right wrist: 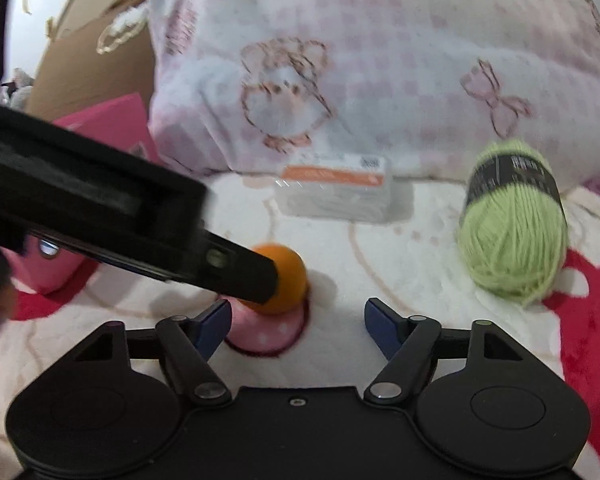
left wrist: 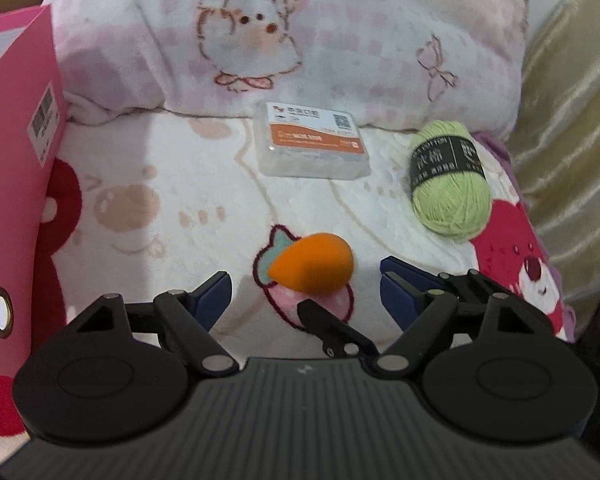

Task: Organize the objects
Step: 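Close both grippers on the orange makeup sponge from either side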

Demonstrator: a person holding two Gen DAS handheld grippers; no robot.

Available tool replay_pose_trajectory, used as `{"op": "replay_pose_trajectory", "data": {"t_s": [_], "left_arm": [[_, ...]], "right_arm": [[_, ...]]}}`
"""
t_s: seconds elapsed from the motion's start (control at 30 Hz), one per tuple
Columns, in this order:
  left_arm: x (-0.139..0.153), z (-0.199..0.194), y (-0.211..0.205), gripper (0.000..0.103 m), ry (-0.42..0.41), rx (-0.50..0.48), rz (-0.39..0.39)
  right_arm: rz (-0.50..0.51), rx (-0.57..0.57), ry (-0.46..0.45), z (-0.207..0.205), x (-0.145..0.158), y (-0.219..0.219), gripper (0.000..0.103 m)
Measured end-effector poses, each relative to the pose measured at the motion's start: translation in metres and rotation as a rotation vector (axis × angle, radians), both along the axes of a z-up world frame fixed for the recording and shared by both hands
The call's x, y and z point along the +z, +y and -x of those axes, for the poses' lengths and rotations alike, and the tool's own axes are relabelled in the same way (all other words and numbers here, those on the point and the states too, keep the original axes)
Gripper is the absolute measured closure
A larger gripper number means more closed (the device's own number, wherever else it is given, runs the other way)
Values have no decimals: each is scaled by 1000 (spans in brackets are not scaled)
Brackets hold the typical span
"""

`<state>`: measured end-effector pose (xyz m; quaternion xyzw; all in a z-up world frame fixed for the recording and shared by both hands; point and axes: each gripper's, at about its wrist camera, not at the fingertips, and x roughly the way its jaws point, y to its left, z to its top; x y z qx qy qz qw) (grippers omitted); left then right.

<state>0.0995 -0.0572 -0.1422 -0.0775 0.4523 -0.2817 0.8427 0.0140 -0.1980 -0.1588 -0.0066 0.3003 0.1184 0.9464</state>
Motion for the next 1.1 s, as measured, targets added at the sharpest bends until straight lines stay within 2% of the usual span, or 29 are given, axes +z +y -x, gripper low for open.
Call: {"op": "replay_pose_trajectory", "data": {"t_s": [0.07,0.13,0.23,0.33,0.37,0.47,0.5,0.6,0.77,0.87,0.97,1.03,1.1], "left_arm": [[-1,-3,4,22,-1,20,24],[-2,-6,5,27,-2,32,32],[-5,-7,2,27,5,40,43],[-10,-6,-2,28,21,40,37],[-11,-6,-3,29,23,42,39],[-12,-5,-2,42,7,65,38],[-12,-5,-1,49,0,80,37],[-15,-5,0,54,10,99,68],[-19,-8,-9,55,57,93,63],[-20,-4,-14,53,23,129,37],[-22,-4,-12,53,31,156,62],[-22,-3,-11,54,28,152,71],[-22,-2,-10,56,19,141,74]], "right_arm": [[39,42,-14,-2,2,9,31],[102,58,-6,-3,3,20,31],[134,67,-20,-1,4,24,33],[96,48,-26,-3,6,18,34],[86,54,-18,-4,5,17,39],[86,63,8,-8,-2,17,52],[90,62,8,-8,-4,18,53],[102,59,8,-6,-4,17,58],[82,57,20,-7,-7,13,59],[72,53,23,-8,-9,11,59],[70,66,20,-8,-13,10,58],[87,80,10,-6,-14,9,62],[47,67,23,-8,-13,4,64]]}}
